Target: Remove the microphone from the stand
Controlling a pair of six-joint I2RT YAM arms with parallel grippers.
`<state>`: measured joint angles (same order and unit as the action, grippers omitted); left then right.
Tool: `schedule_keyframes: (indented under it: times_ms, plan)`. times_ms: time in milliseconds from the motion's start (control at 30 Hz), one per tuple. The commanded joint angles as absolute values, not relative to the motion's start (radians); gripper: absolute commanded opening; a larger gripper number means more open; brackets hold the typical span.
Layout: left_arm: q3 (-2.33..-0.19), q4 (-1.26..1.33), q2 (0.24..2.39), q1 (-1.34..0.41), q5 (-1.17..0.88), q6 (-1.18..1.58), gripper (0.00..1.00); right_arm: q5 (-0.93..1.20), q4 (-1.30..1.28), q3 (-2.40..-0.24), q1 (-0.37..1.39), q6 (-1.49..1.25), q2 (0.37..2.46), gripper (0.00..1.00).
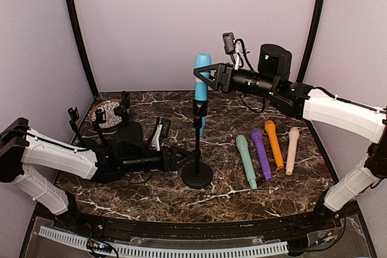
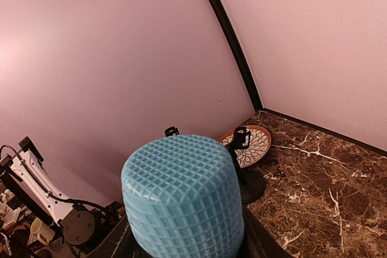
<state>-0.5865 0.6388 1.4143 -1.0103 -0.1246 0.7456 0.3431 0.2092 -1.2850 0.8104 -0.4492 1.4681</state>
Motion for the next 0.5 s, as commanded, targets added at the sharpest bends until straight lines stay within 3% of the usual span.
schedule_keyframes:
  times_ms: [0,100,367,467]
  plan:
    - [-0.608,0.686,1.433,-1.003,-0.134,0.768,0.49,0.336,0.235,-1.296,0.818,-0.445,1.459,0.49]
    - [-0.609,0.674,1.446,-0.998,-0.118,0.787,0.37,0.336,0.231,-1.296,0.818,-0.446,1.457,0.49]
    - [-0.610,0.688,1.471,-0.994,-0.104,0.803,0.31,0.333,0.233,-1.290,0.818,-0.445,1.448,0.49]
    - [-0.610,0.698,1.484,-0.992,-0.106,0.809,0.25,0.334,0.233,-1.290,0.818,-0.446,1.448,0.48]
